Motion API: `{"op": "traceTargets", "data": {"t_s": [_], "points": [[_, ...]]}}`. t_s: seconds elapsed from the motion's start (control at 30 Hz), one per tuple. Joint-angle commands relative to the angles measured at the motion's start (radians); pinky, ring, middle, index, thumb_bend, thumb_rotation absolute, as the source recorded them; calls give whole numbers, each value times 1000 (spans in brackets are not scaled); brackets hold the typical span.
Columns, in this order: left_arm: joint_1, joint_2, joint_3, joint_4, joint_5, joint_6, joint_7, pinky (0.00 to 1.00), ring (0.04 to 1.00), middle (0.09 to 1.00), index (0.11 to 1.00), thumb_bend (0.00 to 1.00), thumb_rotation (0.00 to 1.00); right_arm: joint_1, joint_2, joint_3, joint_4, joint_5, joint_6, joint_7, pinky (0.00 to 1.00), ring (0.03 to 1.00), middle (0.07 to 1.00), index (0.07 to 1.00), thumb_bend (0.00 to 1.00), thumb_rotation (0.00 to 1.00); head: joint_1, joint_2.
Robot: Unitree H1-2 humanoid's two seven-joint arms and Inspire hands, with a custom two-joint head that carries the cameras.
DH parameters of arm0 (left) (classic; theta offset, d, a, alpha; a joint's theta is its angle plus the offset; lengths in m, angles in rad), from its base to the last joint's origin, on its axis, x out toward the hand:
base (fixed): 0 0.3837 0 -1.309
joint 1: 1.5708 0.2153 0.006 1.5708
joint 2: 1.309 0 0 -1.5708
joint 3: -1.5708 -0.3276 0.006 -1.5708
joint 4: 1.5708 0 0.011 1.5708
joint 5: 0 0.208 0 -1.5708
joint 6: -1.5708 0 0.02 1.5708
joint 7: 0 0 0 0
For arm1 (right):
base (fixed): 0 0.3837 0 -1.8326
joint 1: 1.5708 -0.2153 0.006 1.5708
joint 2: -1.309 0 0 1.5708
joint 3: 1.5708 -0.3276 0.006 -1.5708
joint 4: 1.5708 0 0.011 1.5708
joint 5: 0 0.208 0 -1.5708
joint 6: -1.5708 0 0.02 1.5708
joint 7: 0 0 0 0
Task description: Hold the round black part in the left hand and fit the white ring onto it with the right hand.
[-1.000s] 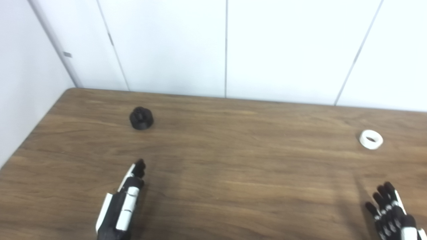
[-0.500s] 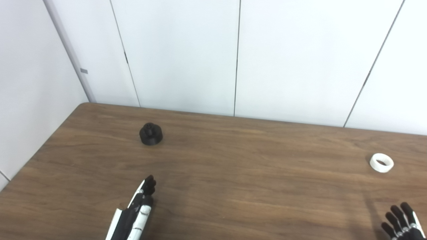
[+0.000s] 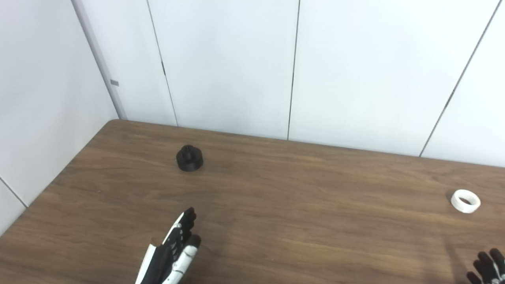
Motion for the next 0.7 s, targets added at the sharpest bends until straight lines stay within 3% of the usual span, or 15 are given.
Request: {"op": "traceTargets", "data": {"t_s": [0.0, 0.3, 0.4, 0.47, 0.67], "points": [[2, -27, 8, -58, 41, 22, 15, 936, 953, 941, 940, 619, 481, 10, -5, -3, 19, 0, -18, 2, 948, 973, 981, 1000, 529, 1000, -2, 1], [-112, 24, 75, -130, 173, 175, 23, 893, 921, 937, 927, 778, 441, 18, -4, 2, 8, -9, -17, 0, 923, 962, 970, 1000, 519, 1000, -9, 9], [-162, 27, 90, -154, 179, 238, 12, 931, 943, 938, 921, 823, 379, 19, -3, 1, 4, -9, -18, -1, 912, 960, 967, 1000, 525, 1000, -11, 11], [-199, 44, 87, -167, 217, 282, 4, 971, 965, 947, 923, 835, 341, 20, -3, 0, 5, -3, -22, 1, 909, 954, 971, 1000, 518, 1000, -13, 14], [-312, 105, 69, -176, 375, 384, -34, 954, 952, 940, 932, 871, 356, 25, -3, -3, 1, -2, -15, -4, 896, 943, 967, 1000, 515, 1000, -15, 16]]}}
